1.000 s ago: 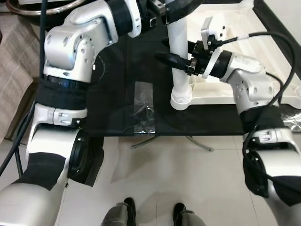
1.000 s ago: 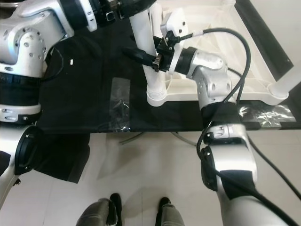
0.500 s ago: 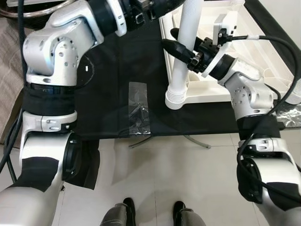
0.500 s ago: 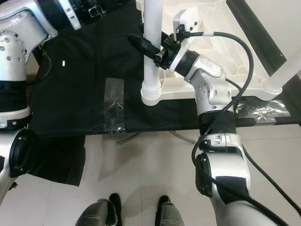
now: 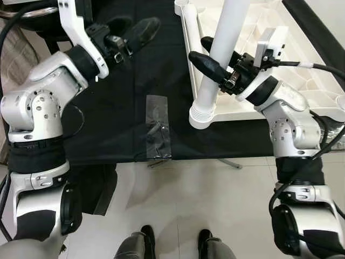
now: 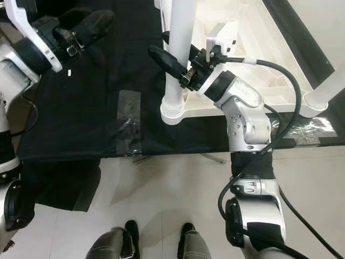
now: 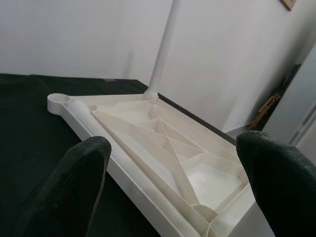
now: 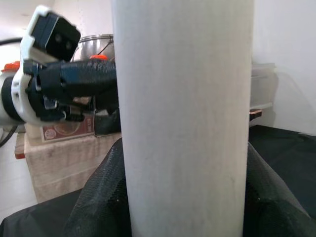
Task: Building children table
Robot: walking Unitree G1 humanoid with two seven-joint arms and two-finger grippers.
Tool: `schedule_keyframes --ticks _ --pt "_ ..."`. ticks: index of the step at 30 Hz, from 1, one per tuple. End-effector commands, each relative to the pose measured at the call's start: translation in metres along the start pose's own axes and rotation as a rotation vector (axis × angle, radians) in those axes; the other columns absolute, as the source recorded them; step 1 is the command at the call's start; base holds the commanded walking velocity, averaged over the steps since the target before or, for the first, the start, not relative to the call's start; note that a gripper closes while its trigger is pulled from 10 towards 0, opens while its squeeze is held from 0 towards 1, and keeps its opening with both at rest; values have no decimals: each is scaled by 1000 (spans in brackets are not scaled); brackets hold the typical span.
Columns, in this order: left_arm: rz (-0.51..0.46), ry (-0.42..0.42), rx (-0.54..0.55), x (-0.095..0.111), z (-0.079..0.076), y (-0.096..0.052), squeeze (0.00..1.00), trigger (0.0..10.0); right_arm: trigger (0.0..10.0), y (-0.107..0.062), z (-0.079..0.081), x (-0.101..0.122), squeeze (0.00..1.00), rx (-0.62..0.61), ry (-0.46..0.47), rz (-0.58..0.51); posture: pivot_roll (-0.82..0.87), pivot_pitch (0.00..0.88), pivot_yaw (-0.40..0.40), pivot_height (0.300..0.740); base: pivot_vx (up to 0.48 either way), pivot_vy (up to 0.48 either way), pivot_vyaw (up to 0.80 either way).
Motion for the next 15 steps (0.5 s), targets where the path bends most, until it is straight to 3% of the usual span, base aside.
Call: schedule_keyframes --ticks 1,6,9,10,12,13,14,15 --pt "-1 -6 4 0 -1 -4 0 10000 0 -3 14 -35 0 30 127 105 117 310 10 740 0 0 0" --pt "4 -28 38 -8 0 -9 0 10000 0 -3 15 -43 0 -18 113 158 112 307 7 740 0 0 0" --pt "9 -40 60 -12 0 -11 0 10000 0 -3 19 -69 0 -171 99 312 111 304 3 740 0 0 0" --pt "9 -40 60 -12 0 -11 0 10000 0 -3 19 -69 0 -171 99 312 111 304 3 740 0 0 0" --pt "13 -48 84 -16 1 -13 0 10000 0 -17 3 -93 0 -610 3 500 109 307 -1 740 0 0 0" --pt "18 -49 94 -18 1 -15 0 10000 0 -32 3 -98 0 -837 30 528 102 306 -8 740 0 0 0" --pt "21 -53 102 -19 2 -17 0 10000 0 -34 14 -98 0 -884 26 520 110 308 -5 740 0 0 0" --pt "21 -53 102 -19 2 -17 0 10000 0 -34 14 -98 0 -884 26 520 110 308 -5 740 0 0 0"
Point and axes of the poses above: a point about 5 cm out from each wrist's last joint towards the gripper, its own y axis pointing out of the wrist towards the gripper, its own x axis along the axis of the wrist's last joint, z = x × y, the point moved 3 cm from there along y, pointing out of the wrist towards the gripper, and after that the axes turned 4 degrees about -y, right-handed, at the moved point
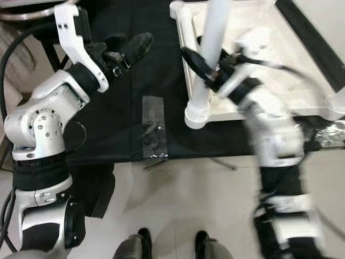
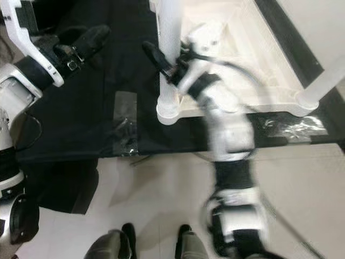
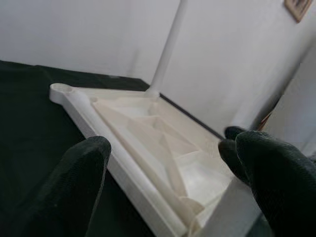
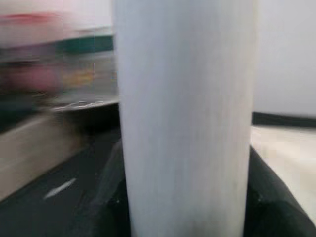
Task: Building children table
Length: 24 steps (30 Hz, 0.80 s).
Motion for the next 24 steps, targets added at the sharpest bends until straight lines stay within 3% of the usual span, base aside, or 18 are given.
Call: schedule_keyframes --ticks 1,2,3,8,11,20,21,24 --pt "7 9 38 -1 6 -9 0 10000 0 -29 -5 -75 0 -129 46 346 112 312 -3 740 0 0 0" --pt "9 3 55 -3 8 -14 0 10000 0 -33 19 -74 0 -69 105 337 108 310 -1 740 0 0 0" --pt "12 6 63 -4 9 -16 0 10000 0 -33 27 -74 0 -62 123 336 116 309 -1 740 0 0 0" --pt "13 6 74 -5 8 -19 0 10000 0 -32 39 -75 0 -44 124 329 125 302 -3 740 0 0 0" --pt "9 5 77 -3 6 -20 0 10000 0 -33 44 -76 0 -45 116 336 126 302 -3 740 0 0 0" --pt "-4 7 54 -2 0 -15 0 10000 0 -36 39 -76 0 -92 63 357 116 291 -1 740 0 0 0" --pt "-5 5 39 -1 -2 -13 0 10000 4039 -36 39 -75 0 -86 60 356 116 290 -1 740 0 0 0" --pt "-6 5 28 0 -4 -12 0 10000 4039 -36 40 -74 0 -81 59 355 115 290 -1 740 0 0 0"
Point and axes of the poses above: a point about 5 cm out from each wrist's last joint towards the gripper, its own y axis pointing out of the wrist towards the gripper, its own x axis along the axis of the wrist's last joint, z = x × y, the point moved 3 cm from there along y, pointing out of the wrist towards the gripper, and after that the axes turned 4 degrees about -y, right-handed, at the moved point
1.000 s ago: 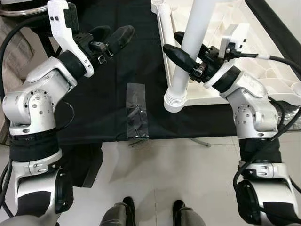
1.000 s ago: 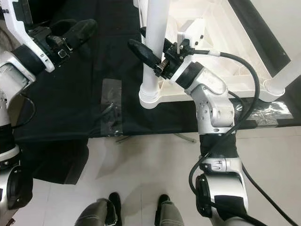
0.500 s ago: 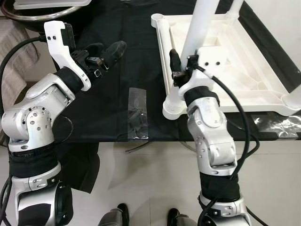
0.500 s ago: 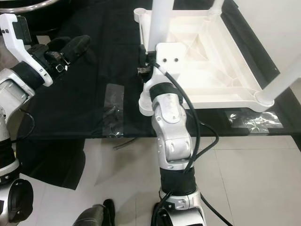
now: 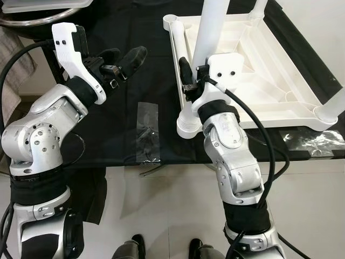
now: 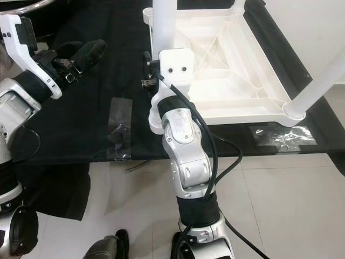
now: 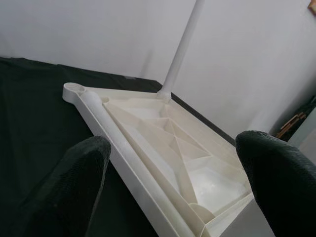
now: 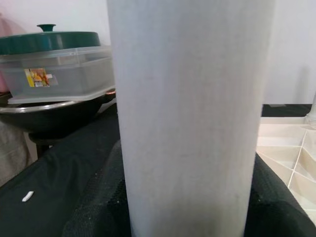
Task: Building children table
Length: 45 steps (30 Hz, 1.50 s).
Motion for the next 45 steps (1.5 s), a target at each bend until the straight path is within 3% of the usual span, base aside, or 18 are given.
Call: schedule_keyframes --ticks 1,2,4,6,10,13,16,18,20,21,22,25,28,31,32,33,34,45 --pt "-5 11 -37 3 -8 1 0 10000 4039 -18 5 -71 0 -22 60 323 115 290 -1 740 0 0 0" --pt "-3 13 -62 4 -11 2 0 10000 10000 -19 6 -70 0 -14 58 323 115 290 -1 740 0 0 0" --pt "0 19 -109 7 -17 2 0 10000 10000 -18 7 -70 0 -9 55 321 114 288 -2 740 0 0 0" --pt "19 36 -223 16 -32 3 0 10000 10000 -18 9 -67 0 11 50 309 114 287 -5 740 0 0 0" --pt "47 53 -313 20 -43 4 0 10000 10000 -17 11 -66 0 29 43 300 116 285 -7 740 0 0 0" --pt "100 110 -480 29 -68 18 0 10000 10000 -15 15 -65 0 58 34 298 118 281 -13 740 0 0 0" --pt "109 117 -501 29 -72 21 0 10000 10000 -15 15 -65 0 63 33 298 118 281 -13 740 0 0 0" --pt "123 128 -522 28 -79 31 0 10000 10000 -14 18 -65 0 75 35 298 118 280 -13 740 0 0 0" --pt "139 154 -528 24 -85 47 0 10000 10000 -13 21 -64 0 92 38 293 117 279 -12 740 0 0 0" --pt "139 154 -528 24 -85 47 0 10000 10000 -13 21 -64 0 92 38 293 117 279 -12 740 0 0 0" --pt "144 184 -513 21 -89 64 0 10000 10000 -12 23 -62 0 102 43 287 115 278 -10 740 0 0 0" --pt "145 192 -506 20 -90 70 0 10000 10000 -12 24 -61 0 104 45 285 115 278 -10 740 0 0 0" --pt "135 209 -537 18 -102 84 0 10000 10000 -11 26 -59 0 111 51 280 106 279 -5 740 0 0 0" --pt "128 206 -577 19 -110 88 0 10000 10000 -11 28 -58 0 116 54 280 102 277 -2 740 0 0 0" --pt "128 203 -596 20 -113 89 0 9098 10000 -11 28 -58 0 118 56 281 103 276 1 740 0 0 0" --pt "128 203 -596 20 -113 89 0 9098 10000 -11 28 -58 0 118 56 281 103 276 1 740 0 0 0" --pt "134 207 -623 21 -116 88 0 0 10000 -11 28 -58 0 120 57 282 103 276 1 740 0 0 0" --pt "174 279 -652 25 -107 89 0 0 10000 -10 26 -58 0 135 53 277 111 270 -5 740 0 0 0"
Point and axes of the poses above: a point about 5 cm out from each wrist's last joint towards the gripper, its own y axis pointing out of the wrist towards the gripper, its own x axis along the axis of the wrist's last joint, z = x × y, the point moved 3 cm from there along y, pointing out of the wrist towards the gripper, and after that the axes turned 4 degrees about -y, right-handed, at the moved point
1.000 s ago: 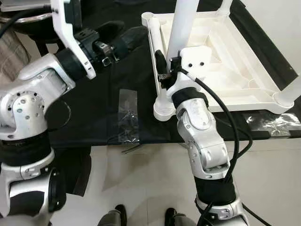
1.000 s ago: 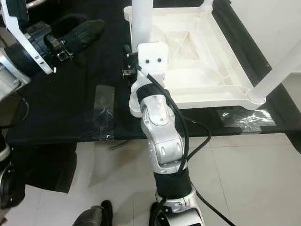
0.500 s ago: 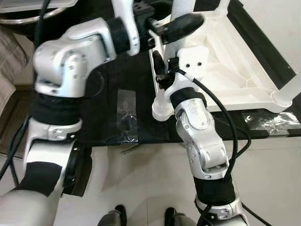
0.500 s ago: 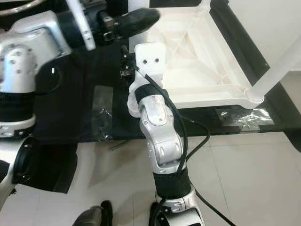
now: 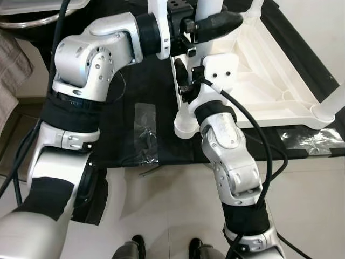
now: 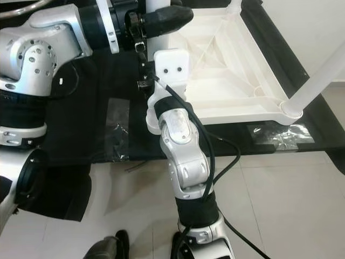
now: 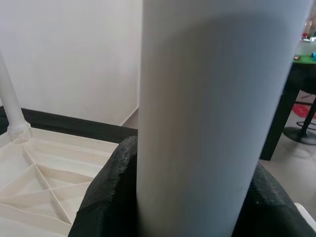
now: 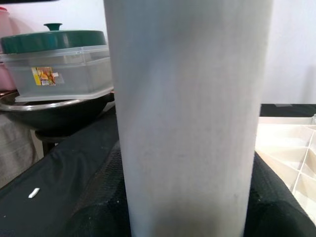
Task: Building children table
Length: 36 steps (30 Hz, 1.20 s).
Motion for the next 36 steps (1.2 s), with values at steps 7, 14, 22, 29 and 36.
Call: schedule_keyframes --ticks 7,14,22,29,36 --pt "0 22 -16 6 1 -1 0 0 10000 -4 2 -54 1000 76 75 246 111 273 -6 740 0 0 0" --pt "4 17 -32 5 -1 0 0 0 10000 22 -47 -19 1000 288 122 95 108 282 -4 740 0 0 0" --pt "5 11 -48 2 -2 3 0 0 10000 25 -68 2 769 673 24 67 107 289 -2 740 0 0 0" --pt "16 -6 -67 -3 -5 5 0 0 10000 38 -76 26 0 900 -90 16 126 303 11 740 0 0 0" --pt "35 -13 -113 -6 -9 10 0 0 6824 43 -68 35 0 1066 -118 28 135 310 17 740 0 0 0"
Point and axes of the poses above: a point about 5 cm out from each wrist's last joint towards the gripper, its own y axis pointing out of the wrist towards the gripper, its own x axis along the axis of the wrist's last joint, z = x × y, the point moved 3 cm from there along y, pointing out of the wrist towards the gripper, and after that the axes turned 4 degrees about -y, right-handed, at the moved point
